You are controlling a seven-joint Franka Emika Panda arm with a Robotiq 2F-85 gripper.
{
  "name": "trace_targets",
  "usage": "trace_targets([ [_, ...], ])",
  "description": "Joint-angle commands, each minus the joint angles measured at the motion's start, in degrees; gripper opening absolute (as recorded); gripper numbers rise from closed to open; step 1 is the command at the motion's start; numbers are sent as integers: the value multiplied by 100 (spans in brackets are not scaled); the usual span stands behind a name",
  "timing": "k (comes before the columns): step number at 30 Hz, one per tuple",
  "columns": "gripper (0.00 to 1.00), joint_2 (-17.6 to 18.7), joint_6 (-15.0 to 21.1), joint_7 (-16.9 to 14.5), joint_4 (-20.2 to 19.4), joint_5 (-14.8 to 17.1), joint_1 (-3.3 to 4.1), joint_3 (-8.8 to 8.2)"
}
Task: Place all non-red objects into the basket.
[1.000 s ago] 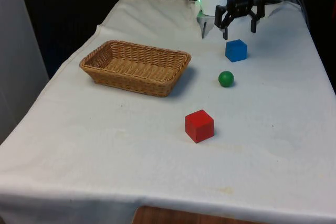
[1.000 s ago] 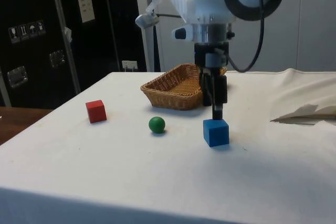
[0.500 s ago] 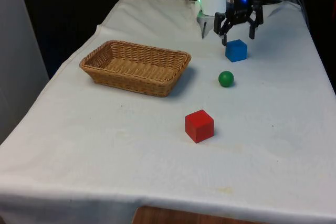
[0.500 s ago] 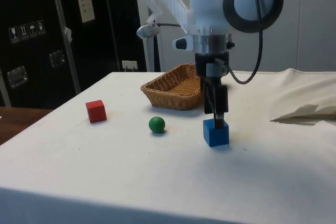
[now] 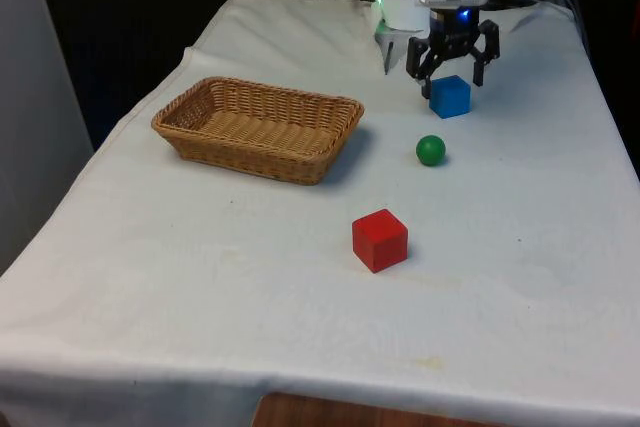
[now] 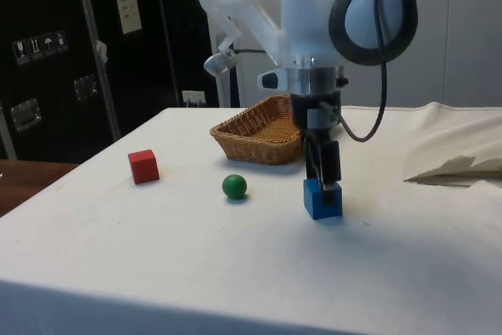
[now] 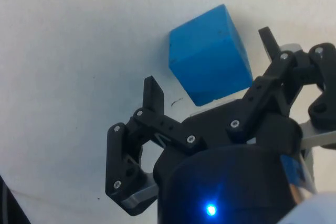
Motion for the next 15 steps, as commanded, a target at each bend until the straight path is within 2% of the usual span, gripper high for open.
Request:
trace_targets([
  [1, 100, 46, 97, -86, 11, 143, -17, 63],
  [2, 100, 34, 29, 0, 6, 0, 0, 0],
  [3, 100, 109, 149, -80, 23, 149, -17, 69],
  [10, 100, 321, 418, -46, 40, 166, -34, 103],
  [11, 100, 292, 321, 17, 23, 0, 0, 0],
  [12, 100, 344, 470, -34, 34, 166, -40, 109],
  [15, 100, 413, 602, 0, 23, 143, -40, 109],
])
